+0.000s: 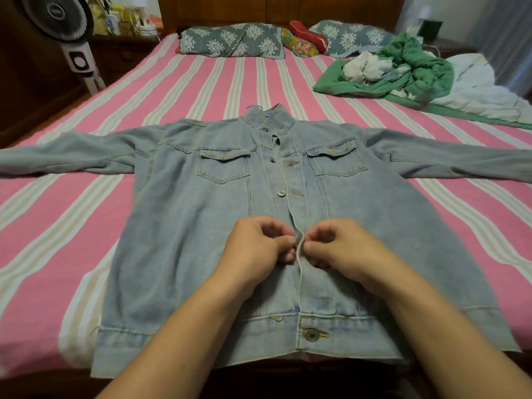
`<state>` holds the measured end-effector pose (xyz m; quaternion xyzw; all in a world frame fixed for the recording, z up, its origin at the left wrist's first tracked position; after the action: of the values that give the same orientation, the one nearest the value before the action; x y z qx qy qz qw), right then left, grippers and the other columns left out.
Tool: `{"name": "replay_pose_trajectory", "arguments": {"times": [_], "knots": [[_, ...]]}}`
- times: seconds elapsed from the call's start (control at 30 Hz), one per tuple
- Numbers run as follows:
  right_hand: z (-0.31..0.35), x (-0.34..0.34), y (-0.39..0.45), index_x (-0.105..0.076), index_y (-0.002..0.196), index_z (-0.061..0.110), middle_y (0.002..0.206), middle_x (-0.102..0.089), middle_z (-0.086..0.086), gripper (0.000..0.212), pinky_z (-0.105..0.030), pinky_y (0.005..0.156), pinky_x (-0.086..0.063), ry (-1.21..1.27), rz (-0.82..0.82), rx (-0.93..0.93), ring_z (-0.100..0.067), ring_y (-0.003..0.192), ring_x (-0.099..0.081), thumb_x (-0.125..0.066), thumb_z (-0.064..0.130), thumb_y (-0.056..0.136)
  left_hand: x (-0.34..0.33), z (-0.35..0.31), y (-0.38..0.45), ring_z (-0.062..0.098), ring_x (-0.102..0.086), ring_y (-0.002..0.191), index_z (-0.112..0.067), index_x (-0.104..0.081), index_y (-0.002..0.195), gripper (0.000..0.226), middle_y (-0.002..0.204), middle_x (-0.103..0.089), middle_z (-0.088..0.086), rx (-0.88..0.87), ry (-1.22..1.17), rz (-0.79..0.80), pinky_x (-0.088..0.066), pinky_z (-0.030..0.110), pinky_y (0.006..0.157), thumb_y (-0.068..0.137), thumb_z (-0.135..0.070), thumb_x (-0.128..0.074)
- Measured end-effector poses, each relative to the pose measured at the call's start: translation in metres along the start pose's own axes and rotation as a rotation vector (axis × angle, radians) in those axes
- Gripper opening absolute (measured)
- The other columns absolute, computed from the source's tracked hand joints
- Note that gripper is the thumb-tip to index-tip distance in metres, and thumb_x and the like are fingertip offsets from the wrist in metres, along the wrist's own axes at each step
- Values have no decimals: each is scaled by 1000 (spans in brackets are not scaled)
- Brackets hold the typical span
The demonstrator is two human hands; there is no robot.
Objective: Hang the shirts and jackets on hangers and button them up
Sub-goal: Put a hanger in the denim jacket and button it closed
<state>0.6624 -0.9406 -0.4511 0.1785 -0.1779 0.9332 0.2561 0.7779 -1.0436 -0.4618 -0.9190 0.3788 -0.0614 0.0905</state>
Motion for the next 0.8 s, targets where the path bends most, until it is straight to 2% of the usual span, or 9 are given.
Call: {"name": "replay_pose_trajectory", "arguments": {"times": [0.07, 0.13, 0.23, 0.37, 0.47, 0.57, 0.67, 0.73, 0.8], "knots": [[-2, -5, 5, -71, 69, 21, 58, -66, 6, 19, -26, 58, -46, -228, -73, 90, -6, 56, -56, -74, 10, 85, -1, -4, 0, 15, -60, 50, 3, -67, 84, 11, 66, -66, 15, 39, -113, 37, -58, 23, 56, 88, 14, -66], [-1, -7, 7, -70, 68, 25, 55, -65, 12, 21, -23, 56, -42, -223, -135, 143, -1, 51, -54, -75, 14, 85, 1, -5, 1, 15, -62, 51, 1, -64, 83, 14, 63, -66, 10, 71, -154, 54, -59, 23, 56, 89, 14, -64], [5, -9, 2, -70, 73, 23, 61, -67, 10, 17, -20, 58, -43, -115, -117, 191, -1, 55, -56, -74, 14, 87, 2, -3, 3, 11, -59, 49, -6, -59, 83, 19, 63, -62, 5, 67, -39, 32, -56, 27, 57, 91, 11, -58], [1, -15, 5, -66, 76, 28, 75, -69, 8, 18, -26, 72, -51, -328, -125, 196, -7, 72, -63, -76, 14, 84, 2, 2, 9, 15, -55, 54, -12, -57, 86, 11, 68, -63, 5, 70, 75, -27, -47, 34, 64, 96, -8, -60], [-6, -10, 9, -61, 79, 26, 75, -64, 6, 24, -36, 76, -53, -246, -135, 147, -10, 69, -58, -75, 7, 83, 2, 1, 12, 23, -65, 77, -17, -59, 86, 15, 82, -70, 3, -24, 506, -92, -51, 36, 75, 94, -28, -65], [-10, -4, 10, -62, 79, 29, 77, -66, 9, 26, -31, 78, -53, -287, -154, 124, -9, 73, -62, -69, 6, 88, -2, -2, 7, 26, -65, 99, -19, -68, 88, 12, 97, -73, 5, -121, 858, -61, -53, 34, 84, 88, -11, -59], [-5, 0, 7, -60, 75, 30, 78, -64, 11, 19, -29, 70, -47, -403, -162, 117, -11, 77, -60, -66, 30, 93, 2, -2, 9, 16, -70, 84, -20, -77, 88, 13, 82, -75, 0, -87, 822, 56, -56, 26, 74, 84, -13, -68], [-1, -5, 4, -62, 77, 27, 77, -65, 10, 29, -29, 68, -46, -444, -83, 89, -9, 75, -59, -65, 54, 88, 4, -4, 10, 9, -66, 69, -20, -76, 81, 3, 70, -72, -3, -58, 806, 93, -50, 17, 57, 83, -19, -74], [2, -10, 0, -65, 84, 25, 82, -68, 8, 47, -33, 73, -53, -463, 0, 57, -9, 79, -63, -64, 71, 74, 5, -4, 14, 14, -63, 69, -21, -69, 70, 10, 66, -67, -3, -77, 856, 69, -47, 23, 57, 78, -16, -73]]}}
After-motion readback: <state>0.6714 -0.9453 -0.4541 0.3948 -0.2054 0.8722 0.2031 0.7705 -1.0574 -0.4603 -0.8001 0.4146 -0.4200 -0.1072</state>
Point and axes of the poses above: each hand's wrist, its own y-axis towards the middle knuckle, its own x-axis out of the back of the hand, z = x × y, the point moved 5 cm from there along y, towards the middle knuckle
